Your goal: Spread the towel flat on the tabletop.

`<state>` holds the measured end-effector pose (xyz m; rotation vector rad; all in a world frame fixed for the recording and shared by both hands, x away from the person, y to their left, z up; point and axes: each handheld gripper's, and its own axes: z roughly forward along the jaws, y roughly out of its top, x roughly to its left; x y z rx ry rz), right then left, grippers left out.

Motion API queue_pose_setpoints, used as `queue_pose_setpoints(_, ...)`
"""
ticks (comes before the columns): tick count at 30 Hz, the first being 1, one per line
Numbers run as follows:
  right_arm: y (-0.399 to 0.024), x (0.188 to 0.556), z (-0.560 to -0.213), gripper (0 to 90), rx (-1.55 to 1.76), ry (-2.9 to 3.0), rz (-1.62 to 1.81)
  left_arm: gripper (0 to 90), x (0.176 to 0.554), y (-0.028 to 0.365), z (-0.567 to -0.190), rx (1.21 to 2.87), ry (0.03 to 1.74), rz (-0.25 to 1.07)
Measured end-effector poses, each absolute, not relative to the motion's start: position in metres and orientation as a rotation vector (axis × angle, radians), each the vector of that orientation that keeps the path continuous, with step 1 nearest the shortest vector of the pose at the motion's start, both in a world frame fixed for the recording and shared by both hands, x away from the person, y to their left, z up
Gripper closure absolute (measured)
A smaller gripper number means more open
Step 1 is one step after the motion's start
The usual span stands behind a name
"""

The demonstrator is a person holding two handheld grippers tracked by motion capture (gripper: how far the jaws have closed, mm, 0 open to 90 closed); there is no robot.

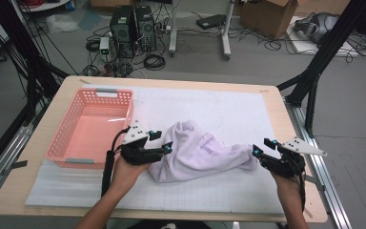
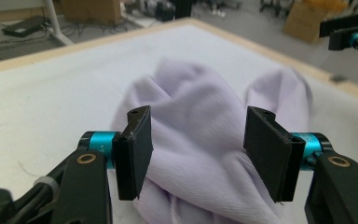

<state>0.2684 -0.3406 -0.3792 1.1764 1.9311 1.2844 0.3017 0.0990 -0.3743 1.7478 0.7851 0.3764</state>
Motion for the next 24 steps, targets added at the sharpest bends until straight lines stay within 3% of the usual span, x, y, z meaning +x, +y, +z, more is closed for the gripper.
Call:
queue_pose_setpoints(5, -0.295, 0.303, -0.372, 40.8, 1.087, 2.08, 1.285, 42.1, 0.303, 0.105, -0.371, 1.723, 0.796, 0.383)
queue_pose_setpoints(12, -0.228, 0.369, -0.422, 41.5, 1.081, 2.383, 1.104, 42.8, 0.307, 0.101, -0.375, 1.757, 0.793, 0.349)
queue_pose_setpoints(16, -0.208, 0.383, -0.44, 64.6, 0.996, 2.49, 0.98, 43.2, 0.31, 0.095, -0.377, 1.788, 0.784, 0.324)
queue_pose_setpoints(17, -0.209, 0.384, -0.438, 80.8, 0.991, 2.49, 0.983, 43.1, 0.31, 0.094, -0.378, 1.791, 0.78, 0.322)
queue_pose_setpoints(24, -0.229, 0.378, -0.433, 90.0, 1.046, 2.39, 0.882, 42.9, 0.309, 0.08, -0.377, 1.818, 0.772, 0.301)
